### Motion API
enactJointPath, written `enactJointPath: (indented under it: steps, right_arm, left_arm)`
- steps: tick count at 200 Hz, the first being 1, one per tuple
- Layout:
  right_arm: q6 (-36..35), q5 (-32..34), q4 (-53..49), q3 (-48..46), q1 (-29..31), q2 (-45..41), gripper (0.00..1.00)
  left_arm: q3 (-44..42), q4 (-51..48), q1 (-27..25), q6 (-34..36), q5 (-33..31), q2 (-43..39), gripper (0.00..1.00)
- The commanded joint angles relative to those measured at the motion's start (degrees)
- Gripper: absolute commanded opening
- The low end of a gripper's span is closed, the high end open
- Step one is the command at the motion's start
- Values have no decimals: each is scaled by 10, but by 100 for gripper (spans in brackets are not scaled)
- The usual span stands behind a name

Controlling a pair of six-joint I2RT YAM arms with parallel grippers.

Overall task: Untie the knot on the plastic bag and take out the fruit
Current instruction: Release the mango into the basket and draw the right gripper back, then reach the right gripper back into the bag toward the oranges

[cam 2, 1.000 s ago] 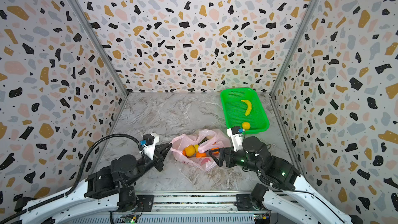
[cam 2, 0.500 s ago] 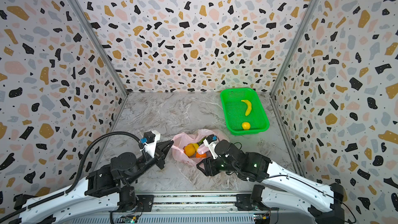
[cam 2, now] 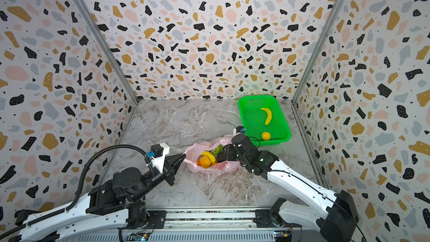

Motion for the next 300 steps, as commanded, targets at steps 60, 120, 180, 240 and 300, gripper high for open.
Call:
enactJointPath:
  steps: [60, 120, 180, 240, 300]
  right_arm:
    - [-21, -128, 18, -81, -136, -37, 84]
    - [-66, -156, -20, -35, 20, -11, 78]
    - [-154, -162, -17, -11, 55, 86, 76]
    - [-25, -214, 0, -93, 218, 59, 78]
    - [-8, -72, 4, -28, 209, 87, 86]
  left_arm:
    - [-4, 11, -9, -7, -24, 2, 0]
    - [1, 46, -34, -31, 50, 59, 0]
    - [32, -36, -68, -55, -48, 37, 0]
    - [60, -72, -69, -69, -92, 28, 0]
    - [25, -107, -73, -98, -61, 2, 0]
